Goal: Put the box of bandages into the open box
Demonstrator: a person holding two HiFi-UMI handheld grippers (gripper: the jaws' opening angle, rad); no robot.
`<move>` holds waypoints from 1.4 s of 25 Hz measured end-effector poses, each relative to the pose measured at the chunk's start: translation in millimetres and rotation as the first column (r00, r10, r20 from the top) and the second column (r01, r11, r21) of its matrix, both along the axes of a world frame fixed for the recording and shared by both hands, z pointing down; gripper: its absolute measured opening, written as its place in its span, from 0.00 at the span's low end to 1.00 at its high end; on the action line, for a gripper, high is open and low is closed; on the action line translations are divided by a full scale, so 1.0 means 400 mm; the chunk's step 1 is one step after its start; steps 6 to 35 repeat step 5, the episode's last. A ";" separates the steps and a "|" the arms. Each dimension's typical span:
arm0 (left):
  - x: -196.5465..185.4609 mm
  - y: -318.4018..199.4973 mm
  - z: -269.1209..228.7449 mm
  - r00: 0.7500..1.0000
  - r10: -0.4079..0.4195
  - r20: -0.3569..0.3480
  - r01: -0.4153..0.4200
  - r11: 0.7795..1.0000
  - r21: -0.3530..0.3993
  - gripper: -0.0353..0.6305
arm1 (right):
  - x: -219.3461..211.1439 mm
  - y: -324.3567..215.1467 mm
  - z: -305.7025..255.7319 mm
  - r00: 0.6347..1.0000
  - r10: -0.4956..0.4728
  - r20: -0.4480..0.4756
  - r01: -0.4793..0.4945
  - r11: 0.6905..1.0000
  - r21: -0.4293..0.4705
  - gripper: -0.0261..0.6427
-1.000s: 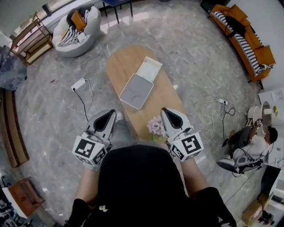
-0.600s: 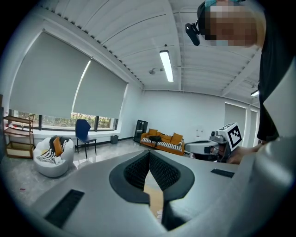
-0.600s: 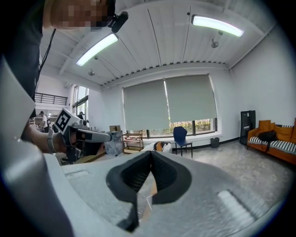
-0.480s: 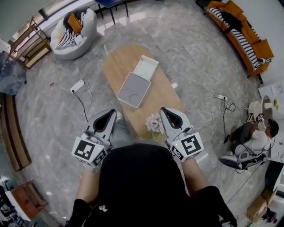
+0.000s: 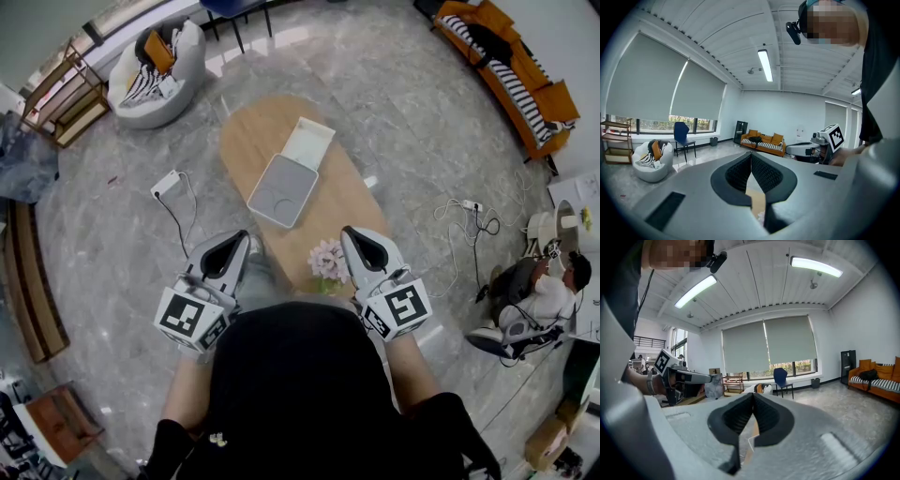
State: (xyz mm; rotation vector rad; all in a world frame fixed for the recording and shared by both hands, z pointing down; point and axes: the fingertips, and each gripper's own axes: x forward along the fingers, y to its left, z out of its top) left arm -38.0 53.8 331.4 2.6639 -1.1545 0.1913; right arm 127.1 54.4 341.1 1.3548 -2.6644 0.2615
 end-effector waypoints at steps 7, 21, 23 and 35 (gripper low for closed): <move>0.018 0.006 0.004 1.000 0.011 0.005 -0.011 1.000 -0.006 0.07 | 0.003 0.012 -0.009 1.000 -0.020 0.014 0.020 1.000 0.006 0.04; 0.018 0.006 0.004 1.000 0.011 0.005 -0.011 1.000 -0.006 0.07 | 0.003 0.012 -0.009 1.000 -0.020 0.014 0.020 1.000 0.006 0.04; 0.018 0.006 0.004 1.000 0.011 0.005 -0.011 1.000 -0.006 0.07 | 0.003 0.012 -0.009 1.000 -0.020 0.014 0.020 1.000 0.006 0.04; 0.018 0.006 0.004 1.000 0.011 0.005 -0.011 1.000 -0.006 0.07 | 0.003 0.012 -0.009 1.000 -0.020 0.014 0.020 1.000 0.006 0.04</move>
